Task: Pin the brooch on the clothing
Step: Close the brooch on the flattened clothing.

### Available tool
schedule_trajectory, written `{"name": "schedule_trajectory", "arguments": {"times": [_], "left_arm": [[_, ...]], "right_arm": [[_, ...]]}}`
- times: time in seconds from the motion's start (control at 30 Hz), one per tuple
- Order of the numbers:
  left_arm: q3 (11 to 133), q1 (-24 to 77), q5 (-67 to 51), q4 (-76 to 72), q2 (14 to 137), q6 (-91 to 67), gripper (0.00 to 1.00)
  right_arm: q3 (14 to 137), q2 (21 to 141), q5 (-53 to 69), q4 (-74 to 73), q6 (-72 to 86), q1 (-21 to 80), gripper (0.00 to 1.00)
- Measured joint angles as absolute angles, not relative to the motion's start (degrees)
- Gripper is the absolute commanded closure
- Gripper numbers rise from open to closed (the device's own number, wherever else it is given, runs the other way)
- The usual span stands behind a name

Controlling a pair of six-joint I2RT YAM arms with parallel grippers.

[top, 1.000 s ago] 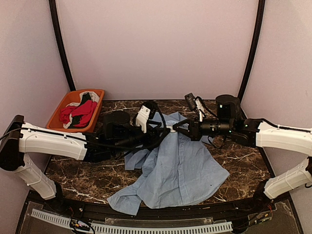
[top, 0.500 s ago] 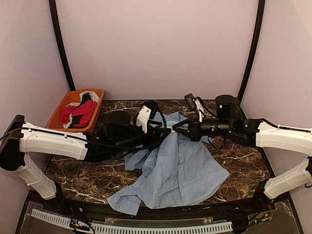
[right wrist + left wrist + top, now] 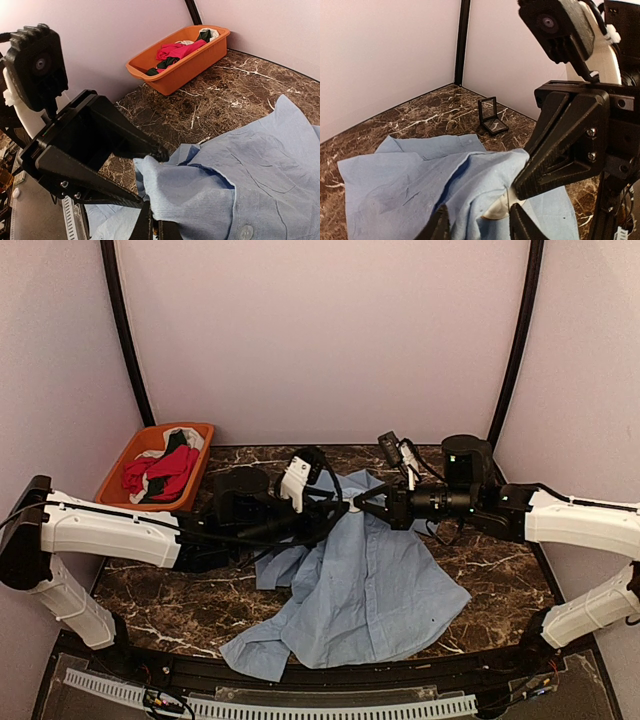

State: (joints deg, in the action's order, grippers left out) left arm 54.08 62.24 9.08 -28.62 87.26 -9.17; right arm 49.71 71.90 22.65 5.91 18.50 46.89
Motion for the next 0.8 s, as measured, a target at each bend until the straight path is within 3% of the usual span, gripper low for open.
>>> {"name": "schedule_trajectory", "arguments": {"times": [0.27, 0.43, 0.5, 0.6, 0.67, 0.8], "left_arm": [[54.4, 62.1, 8.8, -28.6, 87.7, -8.5, 0.83], [54.4, 62.0, 8.8, -28.6, 87.7, -8.2, 0.85], [54.4, 62.0, 8.8, -28.6, 87.7, -8.2, 0.8], [54.4, 62.0, 8.7, -28.6, 87.7, -8.1, 0.53], [54.4, 62.0, 9.0, -28.8, 87.7, -8.4, 0.44], [53.4, 61.6, 8.8, -31.3, 87.2, -9.0, 0.44]], "right_arm": [[49.7, 71.9, 22.4, 5.9, 18.5, 46.9, 1.0], [49.7, 71.9, 22.2, 5.9, 18.5, 46.9, 1.0], [49.7, 71.9, 22.2, 5.9, 18.5, 46.9, 1.0], [49.7, 71.9, 22.2, 5.9, 18.5, 46.9, 1.0], [49.7, 71.9, 22.2, 5.9, 18.5, 46.9, 1.0], [49.7, 71.9, 22.2, 5.8, 18.5, 47.1, 1.0]]}}
